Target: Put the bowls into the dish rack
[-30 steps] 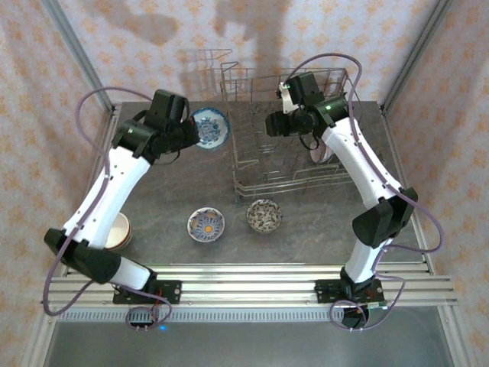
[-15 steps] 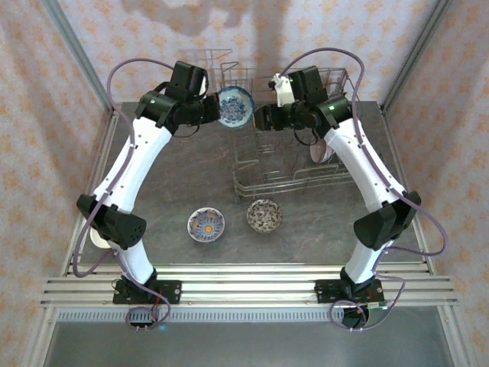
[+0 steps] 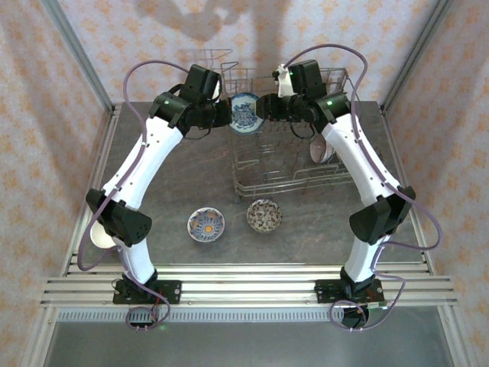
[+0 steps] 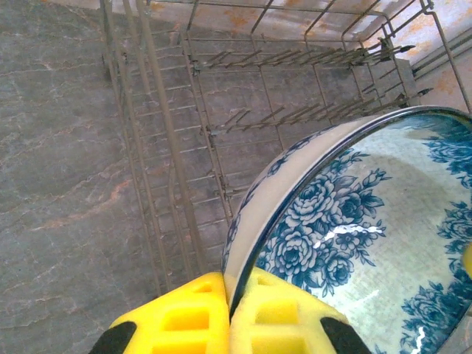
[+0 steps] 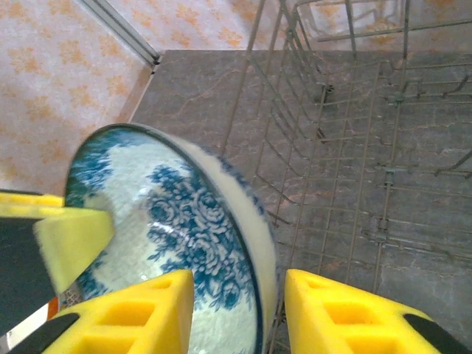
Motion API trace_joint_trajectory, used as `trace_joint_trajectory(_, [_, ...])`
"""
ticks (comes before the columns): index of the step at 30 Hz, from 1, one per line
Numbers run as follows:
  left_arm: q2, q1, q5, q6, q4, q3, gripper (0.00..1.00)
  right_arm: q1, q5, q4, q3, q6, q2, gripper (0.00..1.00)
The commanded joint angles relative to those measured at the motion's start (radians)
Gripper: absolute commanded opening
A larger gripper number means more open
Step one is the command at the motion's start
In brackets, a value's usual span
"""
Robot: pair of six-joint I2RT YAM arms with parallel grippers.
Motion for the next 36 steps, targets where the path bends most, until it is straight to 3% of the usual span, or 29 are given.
trace_joint_trajectory(1, [-0.007,-0.019,-0.007,-0.011,0.068,0.051,0.0,-0.004,0.025,-0.016,0.03,0.039,0.012,0.36])
trace_joint_trajectory(4, [-0.004,-0.028,-0.014,-0.012,0.074,0.051,0.0,-0.005,0.046,-0.032,0.03,0.04,0.012,0.36])
trace_joint_trajectory(12, [0.009,-0.045,-0.051,-0.004,0.053,0.066,0.0,-0.007,0.065,-0.056,0.023,0.035,-0.005,0.2])
trace_joint_trajectory(20, [0.04,-0.064,-0.075,0.006,0.026,0.099,0.0,-0.008,0.063,-0.076,0.002,0.008,-0.026,0.18])
trace_joint_trajectory(27, [0.053,-0.067,-0.083,0.009,0.017,0.11,0.0,-0.008,0.056,-0.077,-0.022,-0.015,-0.06,0.33])
trace_joint_trajectory(36, [0.061,-0.066,-0.059,0.001,0.026,0.115,0.0,-0.008,0.052,-0.106,-0.012,-0.022,-0.054,0.2])
